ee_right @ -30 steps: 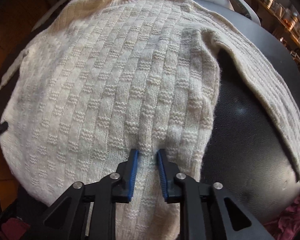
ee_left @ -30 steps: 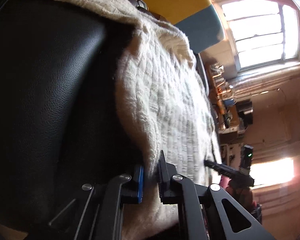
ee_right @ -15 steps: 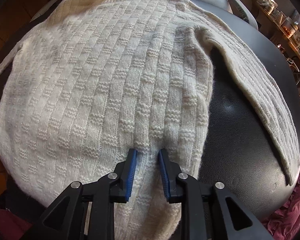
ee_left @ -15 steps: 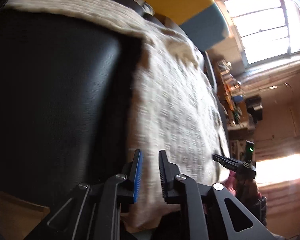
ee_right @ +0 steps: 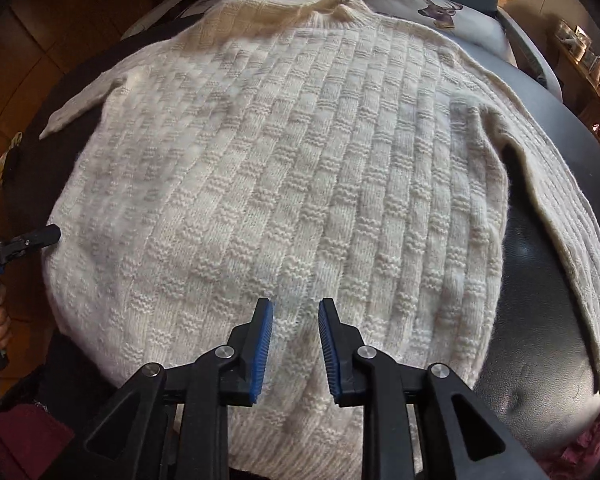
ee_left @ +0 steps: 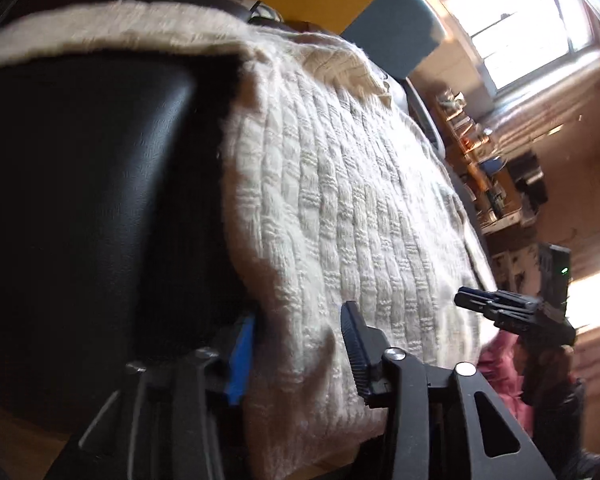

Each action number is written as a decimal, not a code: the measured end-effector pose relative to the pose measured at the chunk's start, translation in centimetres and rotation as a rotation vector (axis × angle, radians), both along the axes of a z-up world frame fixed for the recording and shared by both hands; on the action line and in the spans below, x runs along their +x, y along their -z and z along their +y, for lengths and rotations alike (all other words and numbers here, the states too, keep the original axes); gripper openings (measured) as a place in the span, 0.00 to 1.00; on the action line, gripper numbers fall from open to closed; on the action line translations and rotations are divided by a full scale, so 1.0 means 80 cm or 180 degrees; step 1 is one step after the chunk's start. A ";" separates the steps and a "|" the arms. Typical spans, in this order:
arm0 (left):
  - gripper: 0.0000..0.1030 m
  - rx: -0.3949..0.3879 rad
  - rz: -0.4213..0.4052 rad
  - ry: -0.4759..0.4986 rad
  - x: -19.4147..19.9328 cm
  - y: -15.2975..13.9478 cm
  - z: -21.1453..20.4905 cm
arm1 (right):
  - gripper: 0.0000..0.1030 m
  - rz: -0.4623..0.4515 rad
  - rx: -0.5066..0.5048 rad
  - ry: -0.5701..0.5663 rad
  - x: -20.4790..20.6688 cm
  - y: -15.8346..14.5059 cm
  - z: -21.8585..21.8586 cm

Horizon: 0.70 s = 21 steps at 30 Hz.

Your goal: Fold clothes

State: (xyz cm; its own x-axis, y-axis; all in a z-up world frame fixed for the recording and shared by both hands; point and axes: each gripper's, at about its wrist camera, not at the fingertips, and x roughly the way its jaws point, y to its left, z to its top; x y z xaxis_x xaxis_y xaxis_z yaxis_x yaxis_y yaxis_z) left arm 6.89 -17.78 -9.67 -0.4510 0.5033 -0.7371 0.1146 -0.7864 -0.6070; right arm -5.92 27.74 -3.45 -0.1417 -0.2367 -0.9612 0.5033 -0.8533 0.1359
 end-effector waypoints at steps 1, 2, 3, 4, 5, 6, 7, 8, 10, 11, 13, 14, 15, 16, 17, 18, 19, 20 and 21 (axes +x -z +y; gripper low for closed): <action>0.10 0.0209 -0.0034 -0.0043 -0.002 0.001 -0.005 | 0.22 -0.0016 0.0005 0.0002 -0.002 0.002 0.001; 0.10 0.0341 -0.0034 -0.0105 -0.004 -0.001 -0.011 | 0.23 0.0001 0.0079 0.0012 -0.004 0.006 0.000; 0.10 0.0464 0.0000 -0.0163 -0.005 -0.006 -0.018 | 0.23 0.0019 0.0140 0.0031 -0.006 0.008 -0.001; 0.09 0.0547 0.0074 -0.0209 -0.004 -0.018 -0.026 | 0.23 0.0028 0.0138 0.0051 -0.010 0.008 -0.004; 0.09 0.0598 0.0151 -0.0246 -0.001 -0.032 -0.033 | 0.23 0.0036 0.0136 0.0071 -0.013 0.007 -0.006; 0.09 0.0602 0.0229 -0.0266 0.002 -0.047 -0.039 | 0.23 0.0044 0.0135 0.0091 -0.016 0.007 -0.008; 0.09 0.0519 0.0282 -0.0255 0.005 -0.061 -0.043 | 0.23 0.0062 0.0133 0.0105 -0.018 0.007 -0.009; 0.09 0.0361 0.0260 -0.0233 0.007 -0.070 -0.045 | 0.25 0.0094 0.0132 0.0110 -0.018 0.007 -0.008; 0.09 0.0062 0.0028 -0.0199 0.009 -0.064 -0.045 | 0.25 0.0155 0.0124 0.0126 -0.015 0.007 -0.006; 0.10 -0.0054 -0.0140 -0.0170 0.010 -0.050 -0.043 | 0.25 0.0180 0.0105 0.0144 -0.012 0.006 -0.003; 0.11 -0.0237 -0.0499 -0.0112 0.010 -0.017 -0.036 | 0.25 0.0219 0.0055 0.0180 -0.003 0.005 0.005; 0.12 -0.0187 -0.0593 -0.0108 0.013 -0.003 -0.036 | 0.26 0.0207 0.0000 0.0209 0.009 0.007 0.013; 0.14 -0.0157 -0.0625 -0.0119 0.015 0.002 -0.037 | 0.26 0.0183 -0.0061 0.0248 0.021 0.014 0.018; 0.15 -0.0150 -0.0581 -0.0149 0.015 -0.003 -0.039 | 0.26 0.0162 -0.0121 0.0278 0.028 0.018 0.026; 0.16 -0.0208 -0.0518 -0.0180 0.014 -0.011 -0.041 | 0.26 0.0146 -0.0179 0.0295 0.029 0.018 0.041; 0.16 -0.0344 -0.0432 -0.0214 0.012 -0.023 -0.043 | 0.26 0.0128 -0.0242 0.0310 0.028 0.017 0.054; 0.16 -0.0479 -0.0346 -0.0247 0.010 -0.035 -0.045 | 0.25 0.0106 -0.0311 0.0320 0.027 0.015 0.064; 0.17 -0.0615 -0.0259 -0.0281 0.008 -0.047 -0.047 | 0.25 0.0087 -0.0413 0.0365 0.031 0.009 0.076; 0.17 -0.0688 -0.0185 -0.0309 0.003 -0.056 -0.049 | 0.25 0.0071 -0.0563 0.0461 0.045 -0.004 0.089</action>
State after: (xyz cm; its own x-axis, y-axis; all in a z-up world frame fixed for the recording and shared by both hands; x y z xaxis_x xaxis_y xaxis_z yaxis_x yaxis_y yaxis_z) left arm 7.10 -21.67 -5.16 -0.4433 0.2874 -0.8490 0.2258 -0.8808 -0.4161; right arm -2.30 34.87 -3.15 -0.2073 -0.3768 -0.9028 0.3818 -0.8808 0.2800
